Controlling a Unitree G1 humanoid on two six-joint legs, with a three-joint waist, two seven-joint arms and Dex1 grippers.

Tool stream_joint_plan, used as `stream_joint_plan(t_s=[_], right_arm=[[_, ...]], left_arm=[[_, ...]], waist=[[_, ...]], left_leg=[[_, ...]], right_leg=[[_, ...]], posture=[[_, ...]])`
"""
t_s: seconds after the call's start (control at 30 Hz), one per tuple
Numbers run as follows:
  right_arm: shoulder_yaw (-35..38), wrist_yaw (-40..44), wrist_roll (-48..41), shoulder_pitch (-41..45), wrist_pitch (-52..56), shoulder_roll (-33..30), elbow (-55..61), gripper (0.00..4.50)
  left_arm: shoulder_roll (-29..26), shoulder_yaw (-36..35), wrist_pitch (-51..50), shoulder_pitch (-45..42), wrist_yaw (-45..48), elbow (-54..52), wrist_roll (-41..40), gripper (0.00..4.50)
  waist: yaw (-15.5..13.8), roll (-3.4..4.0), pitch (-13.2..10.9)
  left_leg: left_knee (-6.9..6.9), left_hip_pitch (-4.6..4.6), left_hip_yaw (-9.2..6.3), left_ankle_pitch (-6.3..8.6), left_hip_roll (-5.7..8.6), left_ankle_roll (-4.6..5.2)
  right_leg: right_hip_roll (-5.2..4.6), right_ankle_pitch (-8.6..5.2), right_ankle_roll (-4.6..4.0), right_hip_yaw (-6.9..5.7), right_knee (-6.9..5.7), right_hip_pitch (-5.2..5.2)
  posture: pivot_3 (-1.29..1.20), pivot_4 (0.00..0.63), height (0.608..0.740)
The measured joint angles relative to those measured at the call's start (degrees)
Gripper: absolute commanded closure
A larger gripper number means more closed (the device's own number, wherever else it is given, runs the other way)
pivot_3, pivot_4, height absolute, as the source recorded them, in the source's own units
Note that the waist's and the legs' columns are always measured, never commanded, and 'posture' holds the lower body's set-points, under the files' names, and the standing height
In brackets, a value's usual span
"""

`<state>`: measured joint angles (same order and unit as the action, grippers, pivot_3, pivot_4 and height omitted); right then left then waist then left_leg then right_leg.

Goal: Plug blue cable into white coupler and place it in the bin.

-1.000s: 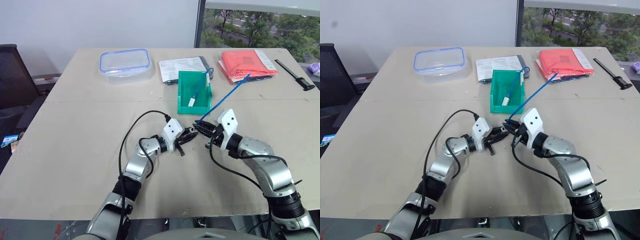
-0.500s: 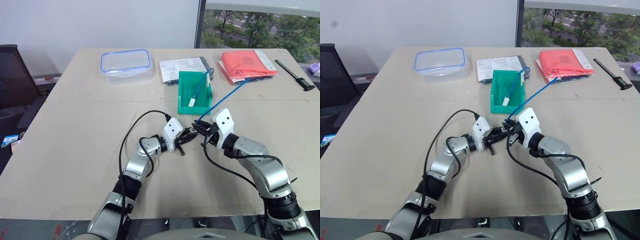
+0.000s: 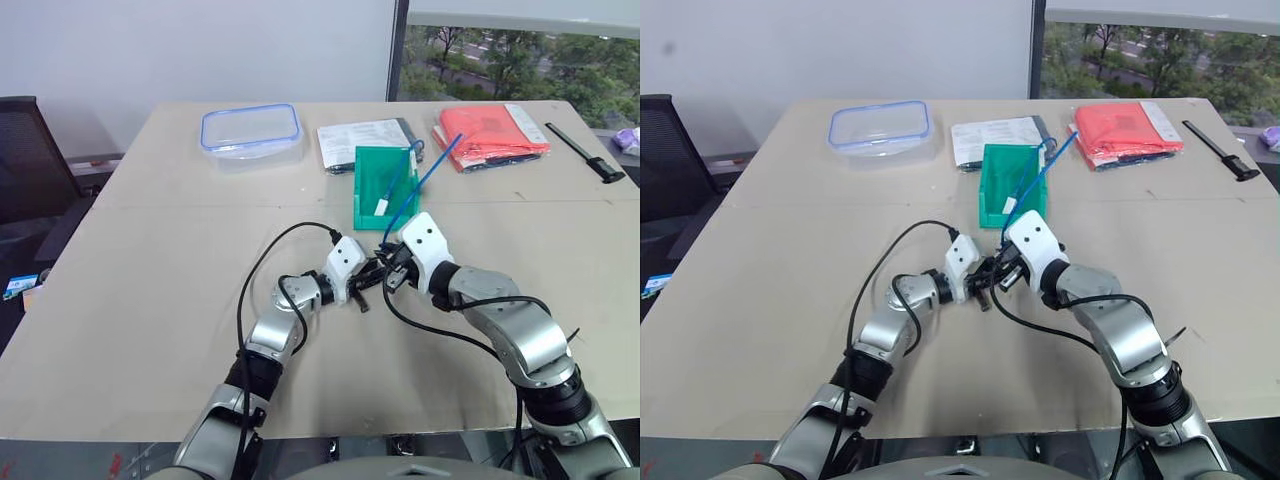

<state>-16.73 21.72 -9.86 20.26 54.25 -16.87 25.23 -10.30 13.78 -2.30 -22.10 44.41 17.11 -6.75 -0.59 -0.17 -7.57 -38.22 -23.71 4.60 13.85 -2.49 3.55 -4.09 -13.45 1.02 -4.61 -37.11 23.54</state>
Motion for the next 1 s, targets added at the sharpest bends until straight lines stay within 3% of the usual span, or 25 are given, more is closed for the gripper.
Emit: stream_joint_plan(t_s=[0.17,0.67,0.7,0.8,0.93,1.0], right_arm=[[1.92,-1.24,-0.92,0.89,4.47,2.07,-0.30,4.50],[1.84,-0.70,-1.82,1.12,4.60,1.38,-1.58,4.50],[1.86,-0.69,-1.89,1.11,4.59,1.38,-1.58,4.50],[3.70,-0.99,-2.45,1.06,4.26,3.22,-2.86,4.50],[5.74,-1.00,-3.14,1.53,2.45,4.41,-5.00,4.50],[6.64,-0.50,-4.01,2.07,1.91,4.25,-5.28,4.50]], left_arm=[[0.62,-0.03,-1.01,0.27,-0.87,0.02,0.00,3.84],[1.41,-0.24,-2.35,0.66,-1.02,0.03,-0.10,3.84],[1.45,-0.25,-2.35,0.68,-0.99,0.03,-0.12,3.23],[1.83,-1.70,-2.31,1.44,-0.92,-0.10,-1.50,2.17],[1.32,-1.54,-2.28,2.77,-1.25,-2.19,-1.09,0.24],[-0.55,-0.82,-2.80,4.98,-1.17,-6.01,-0.42,0.24]], waist=[[-0.02,-0.02,0.52],[0.00,-0.09,1.25],[0.00,-0.07,1.29],[0.00,-0.11,1.29],[0.07,-0.07,1.21],[0.25,-0.11,1.12]], left_leg=[[0.00,0.00,-0.01,0.00,0.00,0.00],[0.17,-0.02,-0.07,0.02,0.01,-0.02],[0.20,-0.02,-0.06,0.02,0.01,-0.02],[0.24,-0.02,-0.09,0.02,0.00,-0.02],[0.27,-0.04,-0.09,0.02,0.00,-0.03],[0.43,-0.08,-0.08,0.02,0.01,-0.02]], right_leg=[[-0.04,-0.04,0.05,0.00,0.03,-0.01],[-0.17,-0.09,0.08,0.16,0.27,-0.01],[-0.17,-0.09,0.08,0.16,0.29,-0.01],[-0.17,-0.09,0.08,0.15,0.31,0.00],[-0.20,-0.09,0.08,0.13,0.32,0.03],[-0.21,-0.02,-0.05,0.15,0.38,0.10]], posture=[[0.00,0.150,0.736],[0.00,0.150,0.736],[0.00,0.150,0.736],[0.00,0.150,0.736],[0.00,0.150,0.736],[0.00,0.150,0.736]])
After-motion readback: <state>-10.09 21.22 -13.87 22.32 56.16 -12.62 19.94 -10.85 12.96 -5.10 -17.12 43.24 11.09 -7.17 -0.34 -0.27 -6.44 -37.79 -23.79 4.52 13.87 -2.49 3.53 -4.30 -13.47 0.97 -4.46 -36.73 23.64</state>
